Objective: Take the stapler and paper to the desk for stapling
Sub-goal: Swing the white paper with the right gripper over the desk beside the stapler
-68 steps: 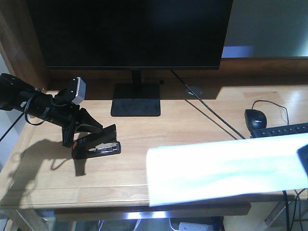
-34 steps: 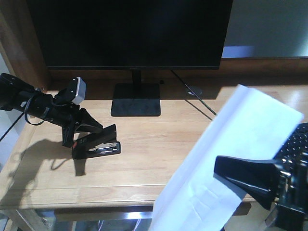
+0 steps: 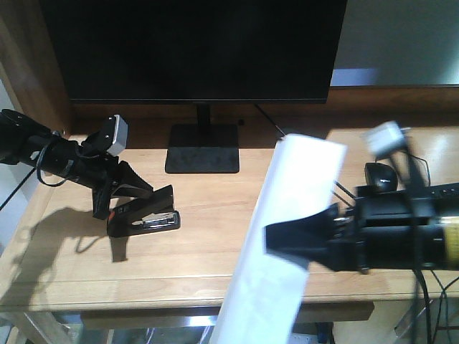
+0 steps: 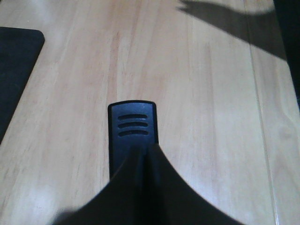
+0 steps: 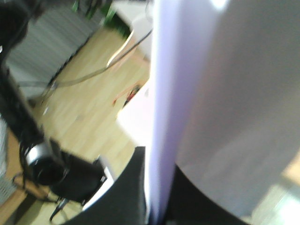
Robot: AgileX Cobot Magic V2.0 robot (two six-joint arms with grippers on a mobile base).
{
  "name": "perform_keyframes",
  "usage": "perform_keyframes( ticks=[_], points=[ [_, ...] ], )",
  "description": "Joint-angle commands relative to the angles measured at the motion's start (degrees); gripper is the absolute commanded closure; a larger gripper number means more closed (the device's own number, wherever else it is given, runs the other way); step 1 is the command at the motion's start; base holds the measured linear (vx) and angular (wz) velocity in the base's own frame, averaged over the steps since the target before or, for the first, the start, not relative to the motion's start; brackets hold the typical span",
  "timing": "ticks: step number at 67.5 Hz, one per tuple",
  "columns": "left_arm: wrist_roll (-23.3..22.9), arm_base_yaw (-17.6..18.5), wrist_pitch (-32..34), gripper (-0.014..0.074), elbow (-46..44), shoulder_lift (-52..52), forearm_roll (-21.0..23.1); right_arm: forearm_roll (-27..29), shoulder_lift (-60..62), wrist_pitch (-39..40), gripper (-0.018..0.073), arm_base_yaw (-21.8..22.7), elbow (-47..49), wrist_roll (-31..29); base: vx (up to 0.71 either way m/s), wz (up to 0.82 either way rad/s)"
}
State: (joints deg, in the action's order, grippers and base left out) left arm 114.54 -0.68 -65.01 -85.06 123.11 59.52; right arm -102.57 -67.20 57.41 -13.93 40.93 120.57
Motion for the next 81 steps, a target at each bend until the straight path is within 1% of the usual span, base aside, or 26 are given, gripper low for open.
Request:
perform_keyframes(
  ticks=[1, 4, 7, 14, 44, 54, 60, 81],
  points=[
    [-0.51, 0.22, -1.66, 0.0604, -1.54, -3.29, 3.25, 0.45, -2.69, -4.41, 0.0564, -6.17, 3.30, -0.70, 0.00, 0.00],
    [-0.51, 0.22, -1.66, 0.0604, -1.54, -3.29, 3.25, 0.45, -4.43, -7.34, 0.0564, -9.34, 4.37, -0.70, 0.00, 0.00],
    [-0.51, 0.22, -1.66, 0.0604, -1.54, -3.29, 3.25, 0.50, -6.33, -10.40, 0.0564, -11.45, 5.28, -0.70, 0.00, 0.00],
    [-0.51, 0.22, -1.66, 0.0604, -1.54, -3.29, 3.25, 0.40, -9.71, -14.79, 0.0564, -14.21, 6.90, -0.58, 0.00, 0.00],
    [-0.51, 0.22, -1.66, 0.0604, -1.54, -3.29, 3.25, 0.37, -25.20, -34.35, 0.0564, -14.14, 6.73, -0.77, 0.00, 0.00],
    [-0.51, 0.22, -1.66, 0.0604, -1.54, -3.29, 3.25, 0.37, -27.99, -38.00, 0.0564, -14.14, 6.73, -0.77, 0.00, 0.00],
    [-0.51, 0.22, -1.66, 0.0604, -1.54, -3.29, 3.25, 0.37, -29.06, -38.88, 0.0564, -14.14, 6.73, -0.77, 0.00, 0.00],
    [-0.51, 0.22, -1.66, 0.0604, -1.54, -3.29, 3.25, 0.43, -29.06, -46.34, 0.0564, -14.10, 6.73, -0.28, 0.00, 0.00]
  ],
)
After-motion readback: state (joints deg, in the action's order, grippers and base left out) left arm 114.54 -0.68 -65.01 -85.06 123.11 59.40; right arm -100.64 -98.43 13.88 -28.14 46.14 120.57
